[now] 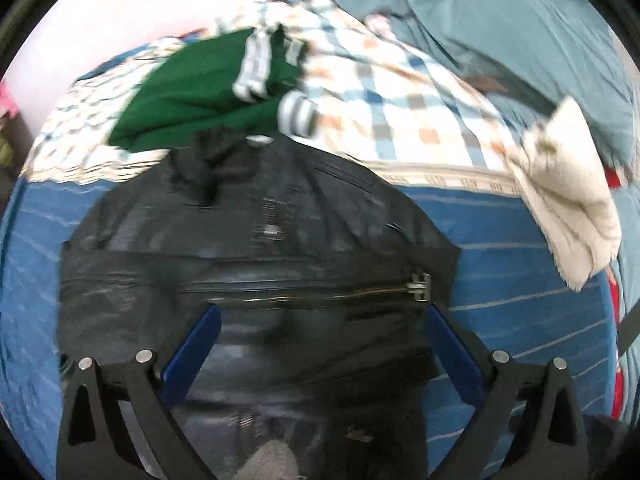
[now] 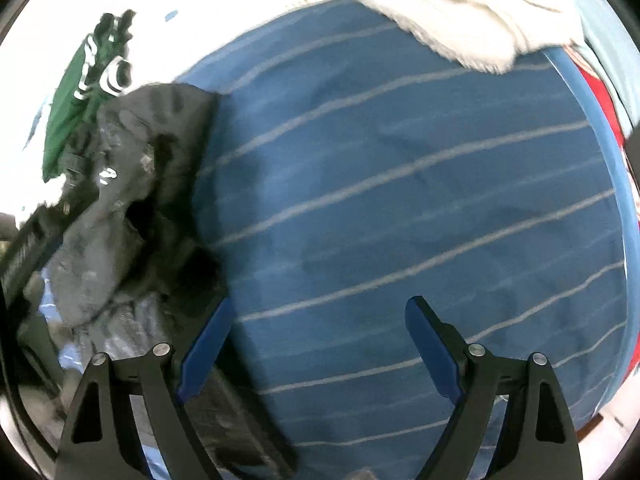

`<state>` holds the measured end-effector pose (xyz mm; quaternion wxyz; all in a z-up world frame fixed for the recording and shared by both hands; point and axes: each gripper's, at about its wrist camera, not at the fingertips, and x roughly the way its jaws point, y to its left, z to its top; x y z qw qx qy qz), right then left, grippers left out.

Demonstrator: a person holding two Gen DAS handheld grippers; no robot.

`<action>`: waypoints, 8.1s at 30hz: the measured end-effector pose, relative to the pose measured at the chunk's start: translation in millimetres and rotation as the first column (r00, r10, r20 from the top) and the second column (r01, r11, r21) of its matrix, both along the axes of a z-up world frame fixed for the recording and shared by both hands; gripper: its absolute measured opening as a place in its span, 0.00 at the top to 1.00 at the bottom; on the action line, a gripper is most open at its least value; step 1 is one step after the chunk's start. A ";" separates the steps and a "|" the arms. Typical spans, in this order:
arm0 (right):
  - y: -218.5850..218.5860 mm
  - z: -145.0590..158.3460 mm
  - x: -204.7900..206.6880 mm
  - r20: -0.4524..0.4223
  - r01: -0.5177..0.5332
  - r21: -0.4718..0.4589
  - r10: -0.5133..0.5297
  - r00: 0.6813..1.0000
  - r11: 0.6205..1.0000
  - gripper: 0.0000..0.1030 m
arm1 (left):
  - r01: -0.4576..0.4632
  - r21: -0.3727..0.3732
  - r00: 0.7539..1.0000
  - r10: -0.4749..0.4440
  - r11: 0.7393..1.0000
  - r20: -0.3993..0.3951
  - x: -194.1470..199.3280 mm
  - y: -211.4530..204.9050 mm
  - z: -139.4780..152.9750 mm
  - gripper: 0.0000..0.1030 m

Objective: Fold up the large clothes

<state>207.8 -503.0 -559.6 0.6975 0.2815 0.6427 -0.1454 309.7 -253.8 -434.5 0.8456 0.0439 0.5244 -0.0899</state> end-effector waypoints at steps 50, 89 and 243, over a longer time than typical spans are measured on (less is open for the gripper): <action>119.3 -66.6 42.5 -0.133 -0.079 -0.013 0.076 0.988 0.997 0.67 | -0.315 0.375 0.930 0.363 0.872 -0.063 -61.1 263.5 -117.3 0.00; -65.6 -11.5 -27.5 -0.248 -0.451 -0.079 0.421 0.873 0.889 0.37 | -0.150 0.759 0.960 0.277 0.634 -0.042 -212.4 -98.5 -84.4 0.00; 147.0 -56.4 113.6 0.064 -0.424 0.180 0.419 0.906 0.888 0.68 | -0.535 0.294 0.779 0.598 0.792 -0.192 -112.3 255.7 -108.8 0.00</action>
